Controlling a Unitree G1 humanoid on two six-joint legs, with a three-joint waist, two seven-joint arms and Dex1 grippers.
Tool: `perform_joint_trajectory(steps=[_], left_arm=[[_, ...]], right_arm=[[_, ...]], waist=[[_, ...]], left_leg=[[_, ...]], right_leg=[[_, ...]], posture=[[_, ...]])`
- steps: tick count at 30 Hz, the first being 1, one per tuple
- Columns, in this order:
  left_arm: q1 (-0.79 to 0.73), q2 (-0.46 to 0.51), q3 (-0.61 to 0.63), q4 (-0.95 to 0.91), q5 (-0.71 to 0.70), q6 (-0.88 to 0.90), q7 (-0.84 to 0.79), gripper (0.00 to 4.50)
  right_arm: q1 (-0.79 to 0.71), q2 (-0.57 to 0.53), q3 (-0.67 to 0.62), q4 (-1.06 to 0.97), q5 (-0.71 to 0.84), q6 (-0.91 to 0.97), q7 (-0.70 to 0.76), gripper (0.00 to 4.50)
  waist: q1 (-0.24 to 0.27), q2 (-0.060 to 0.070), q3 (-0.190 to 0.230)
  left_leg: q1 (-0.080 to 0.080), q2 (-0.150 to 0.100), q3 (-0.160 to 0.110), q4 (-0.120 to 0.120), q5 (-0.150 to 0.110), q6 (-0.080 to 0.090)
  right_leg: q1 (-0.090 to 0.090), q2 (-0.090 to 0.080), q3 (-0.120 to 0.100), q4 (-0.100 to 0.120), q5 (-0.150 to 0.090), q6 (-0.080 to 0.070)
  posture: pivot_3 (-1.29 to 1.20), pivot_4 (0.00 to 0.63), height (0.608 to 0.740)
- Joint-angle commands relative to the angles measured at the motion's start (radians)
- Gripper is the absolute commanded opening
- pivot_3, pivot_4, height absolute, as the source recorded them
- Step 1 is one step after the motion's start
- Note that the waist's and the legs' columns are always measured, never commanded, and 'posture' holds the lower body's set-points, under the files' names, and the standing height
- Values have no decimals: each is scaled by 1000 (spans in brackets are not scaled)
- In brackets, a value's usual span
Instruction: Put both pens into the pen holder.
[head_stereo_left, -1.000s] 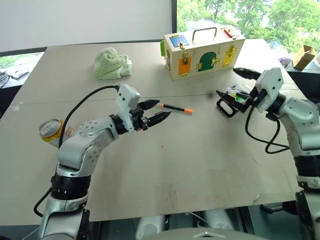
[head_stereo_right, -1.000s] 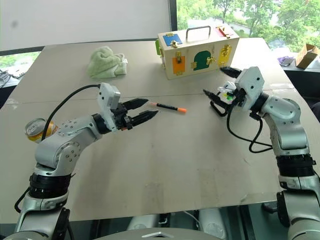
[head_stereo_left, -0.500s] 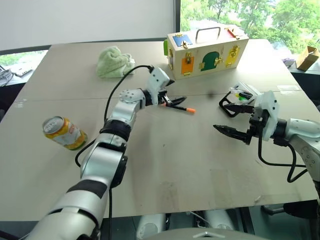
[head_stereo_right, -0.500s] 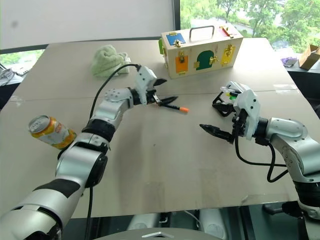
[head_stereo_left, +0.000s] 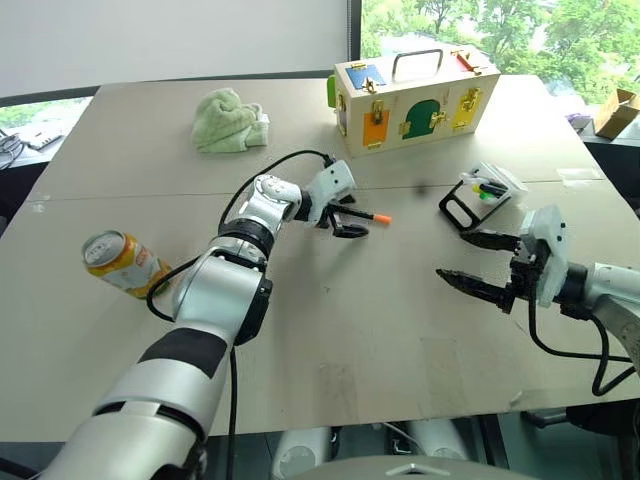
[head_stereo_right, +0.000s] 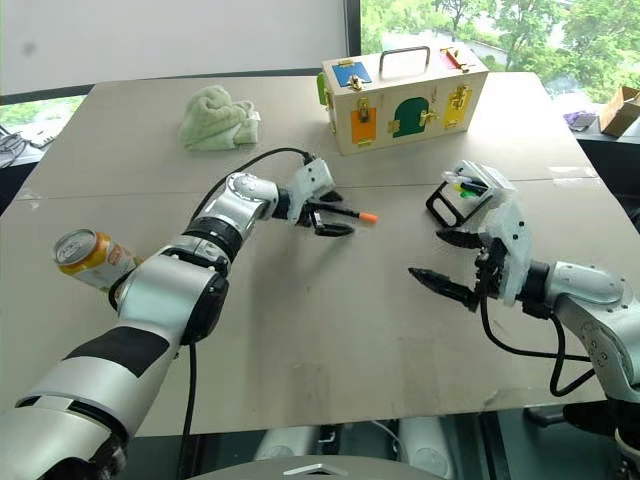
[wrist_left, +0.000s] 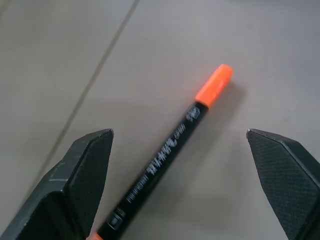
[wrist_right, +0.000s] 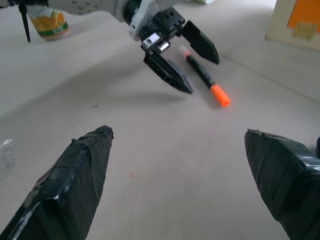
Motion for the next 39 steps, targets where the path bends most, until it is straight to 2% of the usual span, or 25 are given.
perform_joint_trajectory(steps=[1,2,3,5,9,13,14,15,21,24,29,31,33,39], left_arm=[[-1,9,-41,1,81,-7,11,4468],[2,8,-43,2,92,-5,11,4468],[3,8,-45,3,102,-6,11,4080],[6,9,-52,3,121,-13,17,3771],[18,8,-43,1,126,-29,1,1980],[34,17,-33,-2,123,-45,-39,720],[36,20,-26,-2,118,-40,-52,243],[35,23,-15,-3,106,-33,-75,35],[29,24,57,-11,53,10,-137,35],[15,5,144,-21,-28,79,-173,35],[2,-25,271,-76,-178,170,-338,35],[-17,-43,365,-127,-305,299,-403,35],[-4,-55,410,-209,-390,406,-468,35],[135,-86,384,-542,-512,626,-494,35]], right_arm=[[13,-34,-39,-12,-22,12,-19,4500],[14,-37,-42,-7,-27,17,-30,4500],[15,-39,-43,-4,-32,16,-33,4500],[18,-43,-46,-3,-38,22,-39,4500],[15,-40,-45,6,-44,13,-36,4500],[4,-28,-39,13,-41,1,-29,4500],[1,-27,-36,14,-42,0,-27,4500],[0,-26,-32,15,-41,-4,-21,4500],[-10,-21,-19,26,-45,-13,-9,4500],[-28,-1,-14,28,-29,-13,-2,4500],[-58,60,-45,21,49,15,-12,4500],[-81,88,-47,17,93,34,-27,4500],[-117,133,-51,22,147,53,-57,4500],[-242,311,-76,75,300,91,-205,4500]], waist=[[-1,0,0],[-1,0,0],[-2,0,0],[-2,0,-1],[-3,0,-1],[-8,0,-1],[-11,0,-1],[-13,0,-1],[-27,0,-1],[-25,0,-1],[-18,-2,0],[-18,-2,1],[-21,-2,1],[-29,-2,1]], left_leg=[[1,0,0,0,0,0],[2,0,0,0,0,0],[3,0,0,0,0,0],[4,0,0,0,0,0],[5,0,0,6,0,0],[6,1,0,10,-2,4],[7,1,0,11,-2,5],[7,1,0,11,-2,5],[6,1,0,11,-1,2],[4,1,0,10,0,1],[3,1,0,11,0,1],[3,1,0,11,0,1],[3,1,0,11,0,1],[4,1,-1,10,0,0]], right_leg=[[1,0,0,0,0,0],[2,0,0,0,0,0],[2,0,0,0,0,0],[3,0,1,2,0,0],[3,0,1,9,0,0],[3,0,2,15,0,0],[3,1,2,16,0,0],[3,1,2,17,0,0],[3,2,2,16,0,0],[2,1,2,14,0,0],[1,1,1,13,0,0],[1,1,1,13,0,0],[1,1,1,14,0,0],[1,1,3,15,0,0]], posture=[[0,150,740],[0,150,740],[0,150,740],[0,150,740],[0,150,740],[0,150,740],[0,150,740],[0,150,740],[0,150,740],[0,150,740],[0,150,740],[0,150,740],[0,150,740],[0,150,740]])
